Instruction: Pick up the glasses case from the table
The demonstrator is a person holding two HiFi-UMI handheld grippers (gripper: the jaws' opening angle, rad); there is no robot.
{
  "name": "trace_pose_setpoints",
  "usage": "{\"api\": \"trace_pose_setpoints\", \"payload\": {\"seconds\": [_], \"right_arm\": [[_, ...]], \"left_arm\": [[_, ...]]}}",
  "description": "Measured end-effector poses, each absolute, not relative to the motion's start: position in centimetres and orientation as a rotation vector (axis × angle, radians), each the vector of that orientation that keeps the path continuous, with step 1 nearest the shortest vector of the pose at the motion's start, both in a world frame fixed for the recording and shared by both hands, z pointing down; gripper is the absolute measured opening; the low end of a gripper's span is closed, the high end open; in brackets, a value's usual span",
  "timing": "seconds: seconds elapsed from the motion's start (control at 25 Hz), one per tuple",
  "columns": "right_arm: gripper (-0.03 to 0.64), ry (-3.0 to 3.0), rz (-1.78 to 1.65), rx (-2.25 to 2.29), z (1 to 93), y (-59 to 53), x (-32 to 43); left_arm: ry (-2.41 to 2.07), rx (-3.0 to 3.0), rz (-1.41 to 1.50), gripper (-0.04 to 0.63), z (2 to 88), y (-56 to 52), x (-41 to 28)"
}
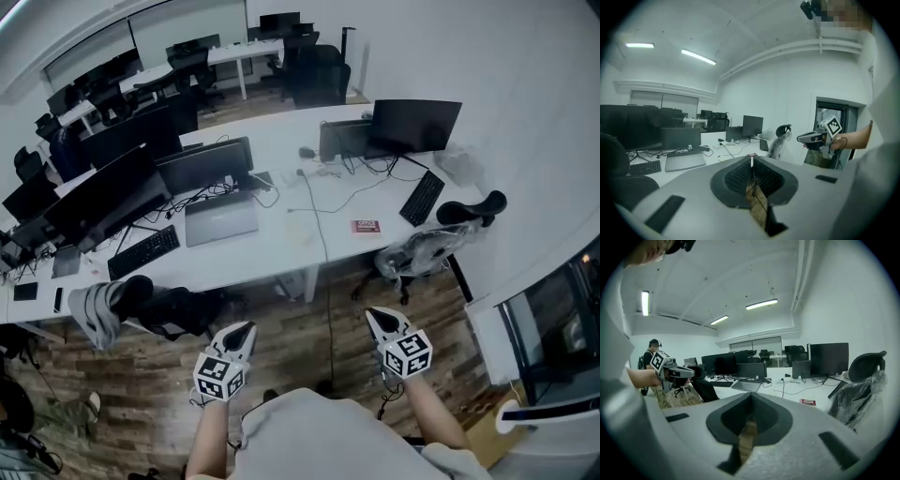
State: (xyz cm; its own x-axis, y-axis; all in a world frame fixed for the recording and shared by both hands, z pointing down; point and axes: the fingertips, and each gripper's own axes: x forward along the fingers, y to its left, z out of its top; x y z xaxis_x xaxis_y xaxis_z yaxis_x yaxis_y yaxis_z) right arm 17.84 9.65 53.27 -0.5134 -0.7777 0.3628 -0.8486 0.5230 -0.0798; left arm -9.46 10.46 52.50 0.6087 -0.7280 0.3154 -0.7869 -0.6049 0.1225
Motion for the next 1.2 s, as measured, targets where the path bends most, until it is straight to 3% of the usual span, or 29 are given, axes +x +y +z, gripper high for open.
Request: {"api": "trace_pose_setpoints", "payload": {"seconds": [1.2], "right_arm": [[0.000,-2.520,0.419,1.181,56.5,4.6,22.8]], "left_arm": [[-1.317,2.503,0.384,0.014,54.7,9.0,-1.8]]}}
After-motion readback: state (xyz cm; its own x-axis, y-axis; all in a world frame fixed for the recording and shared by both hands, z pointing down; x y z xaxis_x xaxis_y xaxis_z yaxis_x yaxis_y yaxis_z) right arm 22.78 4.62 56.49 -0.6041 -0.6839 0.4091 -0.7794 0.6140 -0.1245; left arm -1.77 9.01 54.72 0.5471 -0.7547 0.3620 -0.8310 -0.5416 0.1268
